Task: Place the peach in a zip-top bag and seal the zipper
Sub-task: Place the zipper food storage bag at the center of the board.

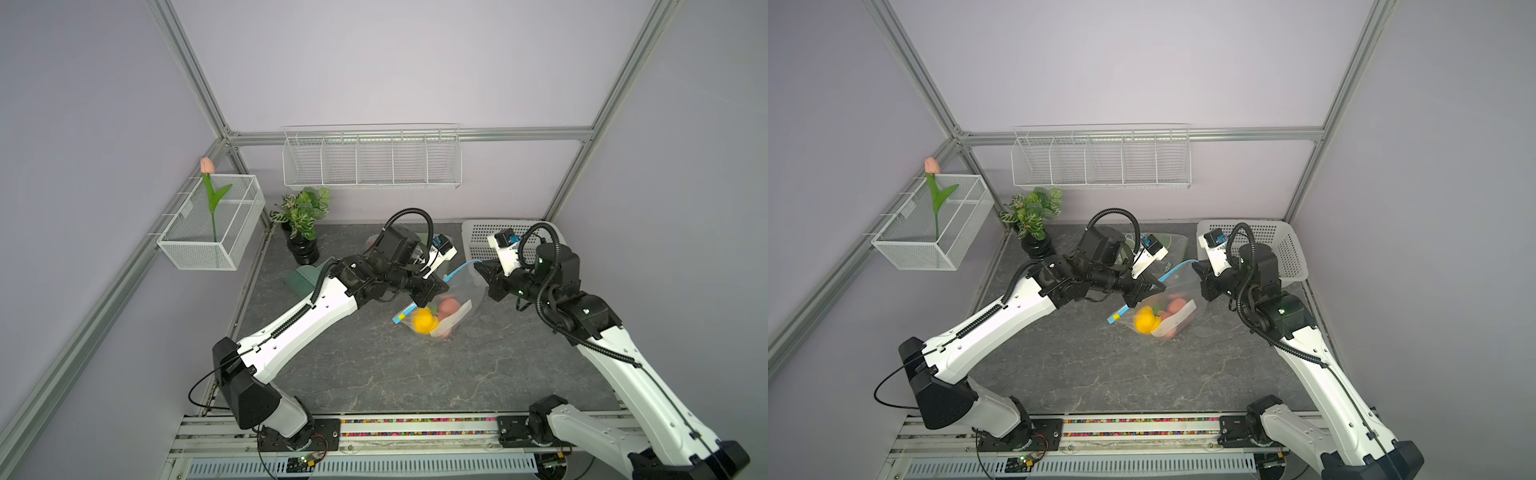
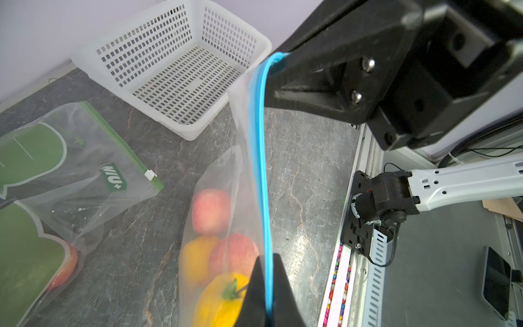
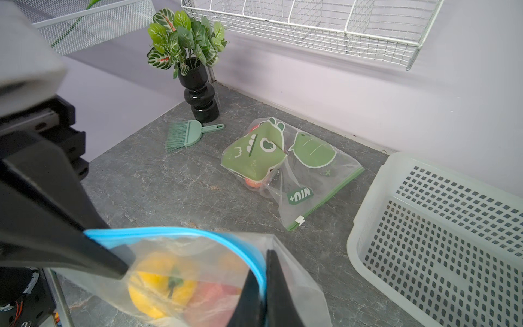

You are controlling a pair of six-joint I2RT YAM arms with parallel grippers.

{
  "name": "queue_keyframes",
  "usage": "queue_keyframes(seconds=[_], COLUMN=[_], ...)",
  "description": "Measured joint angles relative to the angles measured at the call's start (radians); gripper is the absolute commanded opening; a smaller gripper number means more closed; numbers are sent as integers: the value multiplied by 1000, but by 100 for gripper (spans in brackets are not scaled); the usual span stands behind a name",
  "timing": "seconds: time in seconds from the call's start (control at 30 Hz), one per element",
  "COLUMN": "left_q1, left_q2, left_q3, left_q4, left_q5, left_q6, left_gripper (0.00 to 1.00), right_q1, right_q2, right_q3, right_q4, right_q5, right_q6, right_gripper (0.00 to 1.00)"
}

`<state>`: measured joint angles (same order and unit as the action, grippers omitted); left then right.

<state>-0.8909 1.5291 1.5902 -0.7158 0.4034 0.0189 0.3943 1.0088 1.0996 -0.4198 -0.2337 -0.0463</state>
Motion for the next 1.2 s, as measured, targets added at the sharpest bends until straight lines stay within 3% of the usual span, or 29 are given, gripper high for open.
queue_keyframes(seconds=[0.07, 0.2, 0.37, 0.8, 1.0, 1.2], left_q1=[0, 0, 0, 0, 0, 0], left_q2=[-3, -25, -93, -388, -494, -544], left_q3=[0, 0, -5, -170, -177, -196], left_q4=[0, -1, -6, -114, -222, -298], left_q5=[-11, -52, -159, -513, -746, -897], left_q6=[0, -2, -16, -110, -191, -273], left_gripper=[0, 0, 0, 0, 0, 0], right_q1=[0, 0, 0, 0, 0, 0], right_q2=[0, -10, -64, -102, -71, -47], right_q3=[0, -13, -69, -98, -98, -98], right_q4=[1, 26, 69, 141, 157, 164], right_q5=[1, 5, 36, 114, 114, 114], right_q6=[0, -7, -14, -26, -25, -25], right_gripper=[25, 63, 77, 81, 81, 82])
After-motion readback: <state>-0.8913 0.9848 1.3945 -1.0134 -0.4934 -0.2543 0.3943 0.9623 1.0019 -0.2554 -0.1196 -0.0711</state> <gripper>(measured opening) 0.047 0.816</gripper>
